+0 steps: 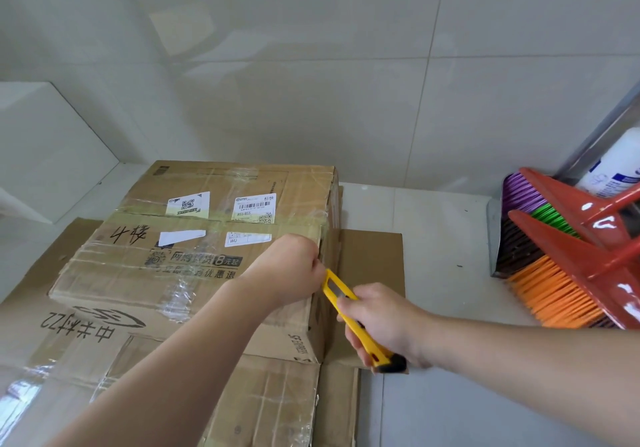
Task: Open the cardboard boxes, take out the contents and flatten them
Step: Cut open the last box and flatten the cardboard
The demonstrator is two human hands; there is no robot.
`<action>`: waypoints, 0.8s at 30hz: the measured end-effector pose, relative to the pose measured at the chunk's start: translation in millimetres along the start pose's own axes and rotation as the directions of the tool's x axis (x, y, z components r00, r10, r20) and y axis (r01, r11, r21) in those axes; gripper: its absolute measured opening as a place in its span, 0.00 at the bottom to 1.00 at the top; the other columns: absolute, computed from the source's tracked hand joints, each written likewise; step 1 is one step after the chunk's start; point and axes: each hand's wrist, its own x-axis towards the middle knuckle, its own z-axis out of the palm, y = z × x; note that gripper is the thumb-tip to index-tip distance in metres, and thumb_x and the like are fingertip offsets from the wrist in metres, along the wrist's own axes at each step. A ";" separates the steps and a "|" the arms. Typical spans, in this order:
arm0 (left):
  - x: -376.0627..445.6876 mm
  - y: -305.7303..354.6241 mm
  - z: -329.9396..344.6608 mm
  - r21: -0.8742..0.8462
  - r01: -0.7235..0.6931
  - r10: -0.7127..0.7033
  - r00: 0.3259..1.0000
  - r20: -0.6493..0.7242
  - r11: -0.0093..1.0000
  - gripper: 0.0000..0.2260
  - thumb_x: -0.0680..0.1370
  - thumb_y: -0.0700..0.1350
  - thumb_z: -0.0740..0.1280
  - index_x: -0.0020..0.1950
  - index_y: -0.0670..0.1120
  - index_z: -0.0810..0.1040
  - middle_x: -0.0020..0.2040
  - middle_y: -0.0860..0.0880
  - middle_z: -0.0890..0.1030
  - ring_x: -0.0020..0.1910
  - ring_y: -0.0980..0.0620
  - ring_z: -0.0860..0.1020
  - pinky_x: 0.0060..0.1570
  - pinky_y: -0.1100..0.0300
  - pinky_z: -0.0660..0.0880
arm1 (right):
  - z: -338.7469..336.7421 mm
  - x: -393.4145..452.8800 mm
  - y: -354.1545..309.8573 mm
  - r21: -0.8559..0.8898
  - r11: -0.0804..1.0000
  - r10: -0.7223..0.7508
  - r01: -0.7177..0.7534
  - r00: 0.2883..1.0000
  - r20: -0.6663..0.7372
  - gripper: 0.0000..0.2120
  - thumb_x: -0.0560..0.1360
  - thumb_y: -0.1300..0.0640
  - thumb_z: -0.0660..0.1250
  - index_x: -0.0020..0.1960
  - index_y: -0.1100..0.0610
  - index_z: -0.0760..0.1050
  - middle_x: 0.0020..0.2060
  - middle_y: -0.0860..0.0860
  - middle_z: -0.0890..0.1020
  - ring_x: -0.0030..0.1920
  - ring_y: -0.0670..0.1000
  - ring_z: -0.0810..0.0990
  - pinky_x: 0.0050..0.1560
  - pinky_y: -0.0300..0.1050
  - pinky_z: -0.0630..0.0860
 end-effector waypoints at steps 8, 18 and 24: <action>0.7 1.1 -4.0 0.005 0.006 -0.006 0.999 0.032 1.000 0.14 0.76 0.43 0.61 0.30 0.43 0.66 0.29 0.47 0.68 0.27 0.50 0.65 0.26 0.60 0.64 | -6.5 -5.4 -1.3 -0.020 1.000 0.008 -0.007 1.000 0.023 0.13 0.82 0.54 0.58 0.45 0.62 0.71 0.27 0.55 0.73 0.21 0.51 0.70 0.24 0.38 0.69; 2.5 -1.6 -0.2 -0.002 0.017 -0.017 1.000 0.013 1.000 0.13 0.75 0.42 0.59 0.30 0.43 0.64 0.29 0.47 0.66 0.26 0.50 0.63 0.25 0.62 0.61 | -14.7 -27.2 15.8 -0.194 0.980 0.096 -0.049 0.967 0.238 0.13 0.82 0.53 0.58 0.45 0.62 0.70 0.29 0.55 0.75 0.25 0.50 0.72 0.26 0.40 0.73; -1.7 -5.3 2.5 -0.018 -0.002 0.002 1.000 0.006 1.000 0.15 0.75 0.44 0.59 0.29 0.45 0.64 0.29 0.48 0.67 0.27 0.50 0.65 0.27 0.61 0.64 | -29.5 -26.8 15.0 -0.156 0.983 0.133 -0.100 0.967 0.219 0.14 0.81 0.53 0.59 0.44 0.63 0.72 0.28 0.56 0.75 0.24 0.51 0.71 0.25 0.40 0.71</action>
